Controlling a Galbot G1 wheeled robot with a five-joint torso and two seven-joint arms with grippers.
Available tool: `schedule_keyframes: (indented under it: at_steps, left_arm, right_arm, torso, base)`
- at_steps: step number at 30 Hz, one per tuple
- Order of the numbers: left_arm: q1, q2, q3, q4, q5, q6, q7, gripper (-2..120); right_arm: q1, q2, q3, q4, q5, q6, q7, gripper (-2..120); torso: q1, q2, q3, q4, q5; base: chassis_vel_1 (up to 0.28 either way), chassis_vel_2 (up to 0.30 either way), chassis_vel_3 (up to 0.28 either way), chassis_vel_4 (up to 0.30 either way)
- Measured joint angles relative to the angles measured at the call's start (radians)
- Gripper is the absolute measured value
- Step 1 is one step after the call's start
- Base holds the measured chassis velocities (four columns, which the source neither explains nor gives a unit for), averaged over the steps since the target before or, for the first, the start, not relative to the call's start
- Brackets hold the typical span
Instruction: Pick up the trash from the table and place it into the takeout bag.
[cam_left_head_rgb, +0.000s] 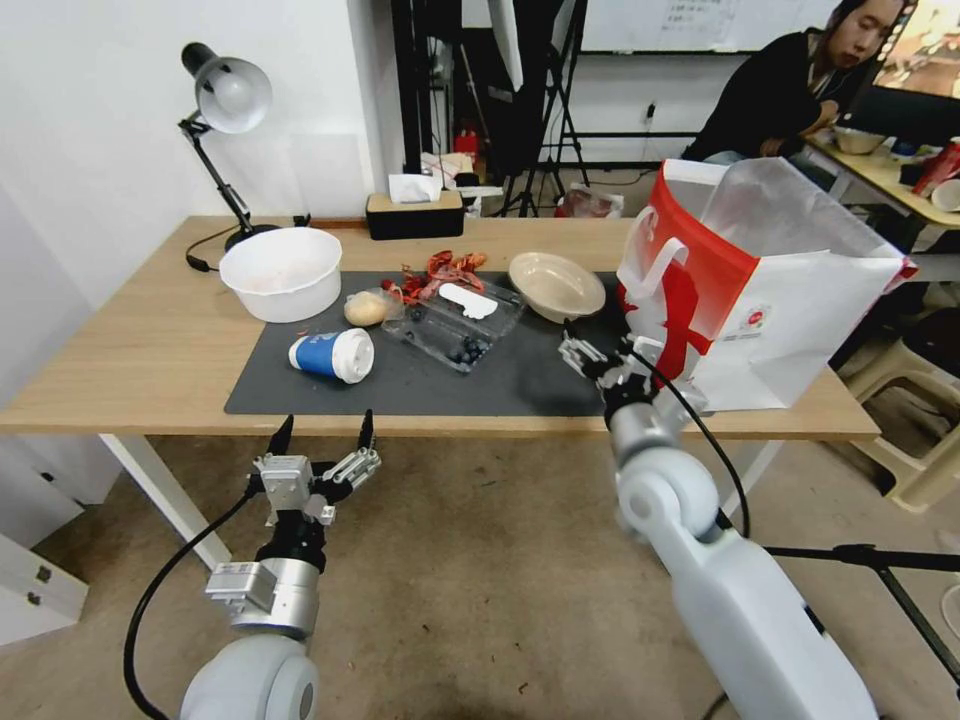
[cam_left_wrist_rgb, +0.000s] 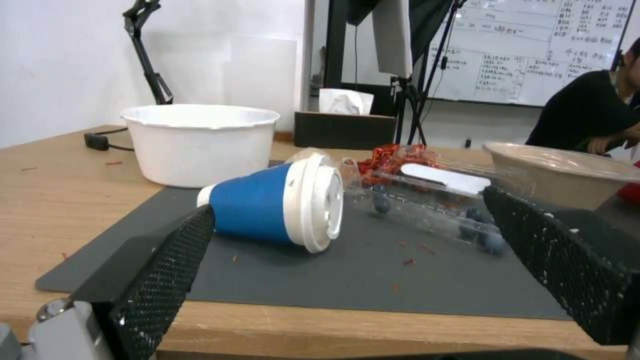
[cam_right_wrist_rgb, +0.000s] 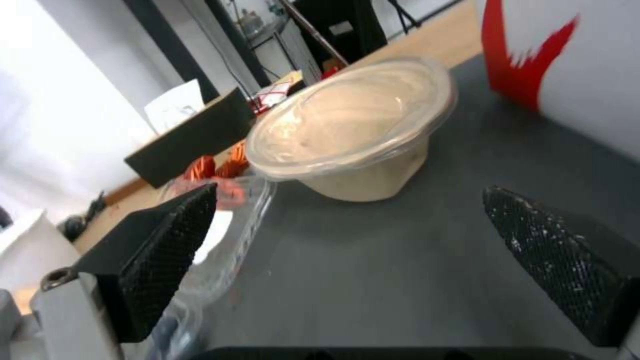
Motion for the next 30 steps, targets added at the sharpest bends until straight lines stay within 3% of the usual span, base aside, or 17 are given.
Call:
schedule_keyframes:
  at_steps: [9,30]
  left_arm:
    - [-0.004,0.002,-0.003,0.013,-0.002,-0.004,-0.004,100]
    - [-0.005,0.006,-0.003,0.015,-0.004,-0.005,-0.006,100]
  right_arm:
    - [0.126,0.046,-0.002,-0.126,0.105,0.012,0.026,99]
    - [0.212,0.100,0.016,-0.259,0.130,0.001,0.043,97]
  torso:
    - [0.000,0.000,0.000,0.0001,0.0000]
    - [0.000,0.000,0.000,0.0000,0.0002]
  base:
    - [0.000,0.000,0.000,0.000]
    - [0.000,0.000,0.000,0.000]
